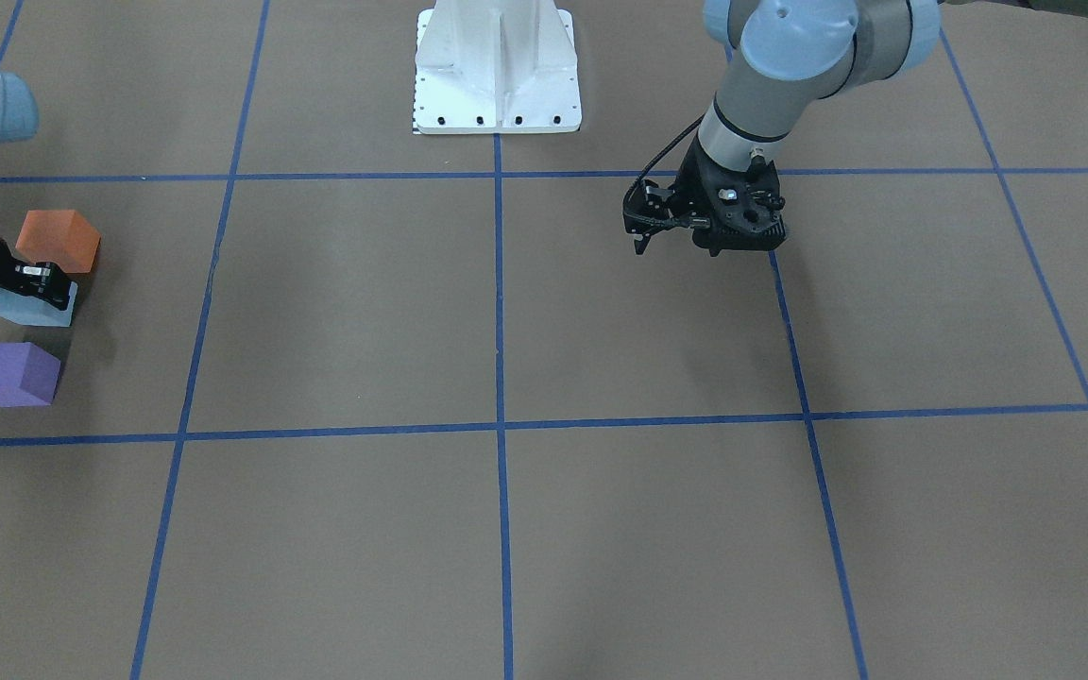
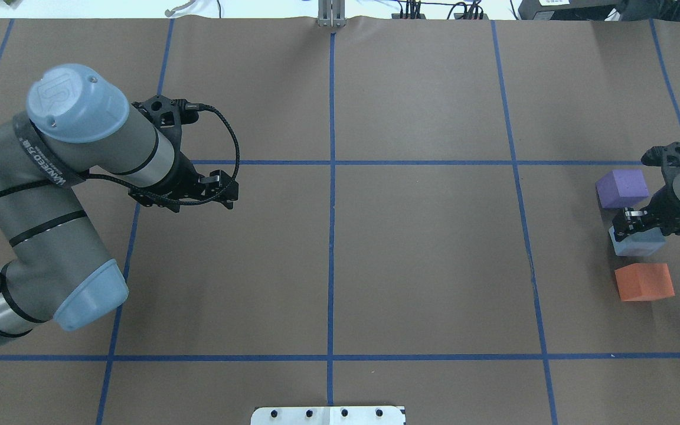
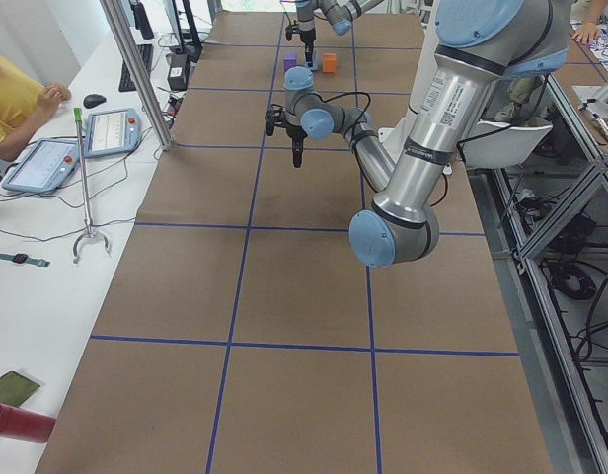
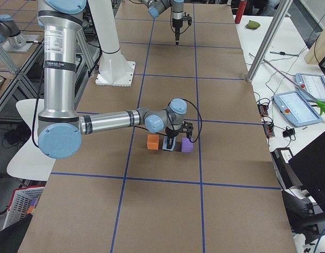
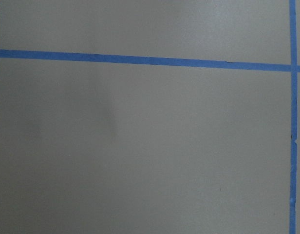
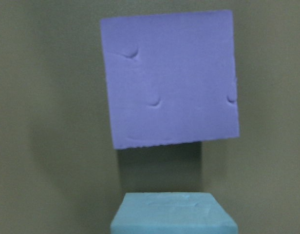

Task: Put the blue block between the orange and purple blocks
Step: 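Lower the light blue cube between the purple and orange cubes with the right gripper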

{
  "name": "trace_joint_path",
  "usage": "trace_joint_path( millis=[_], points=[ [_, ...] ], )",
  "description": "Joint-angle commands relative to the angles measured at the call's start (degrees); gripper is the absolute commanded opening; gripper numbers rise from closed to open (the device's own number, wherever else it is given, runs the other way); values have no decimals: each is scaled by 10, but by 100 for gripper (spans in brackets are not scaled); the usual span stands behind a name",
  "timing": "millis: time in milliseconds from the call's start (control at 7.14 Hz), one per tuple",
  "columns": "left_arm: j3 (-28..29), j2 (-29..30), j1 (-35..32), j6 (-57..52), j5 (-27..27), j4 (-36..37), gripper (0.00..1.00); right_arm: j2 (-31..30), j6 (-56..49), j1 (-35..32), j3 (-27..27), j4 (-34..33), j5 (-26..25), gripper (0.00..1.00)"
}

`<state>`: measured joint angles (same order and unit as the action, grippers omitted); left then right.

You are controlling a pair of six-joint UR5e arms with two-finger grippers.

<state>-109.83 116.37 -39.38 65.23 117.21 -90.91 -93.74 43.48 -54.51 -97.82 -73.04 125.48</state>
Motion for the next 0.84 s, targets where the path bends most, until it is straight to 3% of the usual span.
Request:
trace_joint_path(
  millis=[0, 140, 280, 420, 700],
  points=[
    [0, 1, 0, 1, 0, 0, 100, 0, -8, 1, 1, 0, -2, 0],
    [0, 1, 1, 5, 0, 0, 100, 0, -8, 1, 1, -1, -2, 0],
    [-1, 1, 1, 8, 0, 0, 100, 0, -8, 2, 1, -1, -2, 9],
    [-1, 1, 1, 8, 0, 0, 100, 1, -8, 2, 1, -1, -2, 44],
    [-1, 1, 1, 8, 0, 0, 100, 1, -5, 2, 1, -1, -2, 100]
  ],
)
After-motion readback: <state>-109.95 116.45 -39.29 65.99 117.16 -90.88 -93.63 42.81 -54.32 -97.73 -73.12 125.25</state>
